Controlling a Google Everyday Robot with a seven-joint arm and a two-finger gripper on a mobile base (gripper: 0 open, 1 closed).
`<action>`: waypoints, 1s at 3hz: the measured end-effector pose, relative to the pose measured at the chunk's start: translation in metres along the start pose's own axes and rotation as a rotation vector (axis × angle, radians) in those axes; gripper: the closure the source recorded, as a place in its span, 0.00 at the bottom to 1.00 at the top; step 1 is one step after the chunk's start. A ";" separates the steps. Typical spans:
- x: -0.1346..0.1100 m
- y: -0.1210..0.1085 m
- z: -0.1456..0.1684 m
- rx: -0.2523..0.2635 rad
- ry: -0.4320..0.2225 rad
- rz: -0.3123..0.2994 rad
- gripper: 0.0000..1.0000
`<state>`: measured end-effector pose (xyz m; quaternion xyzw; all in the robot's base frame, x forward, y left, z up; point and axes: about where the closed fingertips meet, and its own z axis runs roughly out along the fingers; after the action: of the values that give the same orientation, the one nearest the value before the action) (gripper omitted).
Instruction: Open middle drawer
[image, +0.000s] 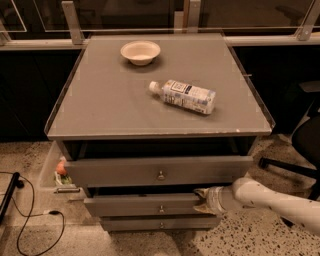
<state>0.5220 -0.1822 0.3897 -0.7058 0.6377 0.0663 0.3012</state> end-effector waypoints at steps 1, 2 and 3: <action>-0.003 -0.002 -0.005 0.000 0.000 0.000 0.88; -0.003 -0.002 -0.005 0.000 0.000 0.000 0.87; -0.003 -0.002 -0.005 0.000 0.000 0.000 0.64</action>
Offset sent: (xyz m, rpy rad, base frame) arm 0.0002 0.0000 0.0053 0.0000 0.0000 0.0000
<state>0.5222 -0.1822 0.3957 -0.7059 0.6377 0.0664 0.3012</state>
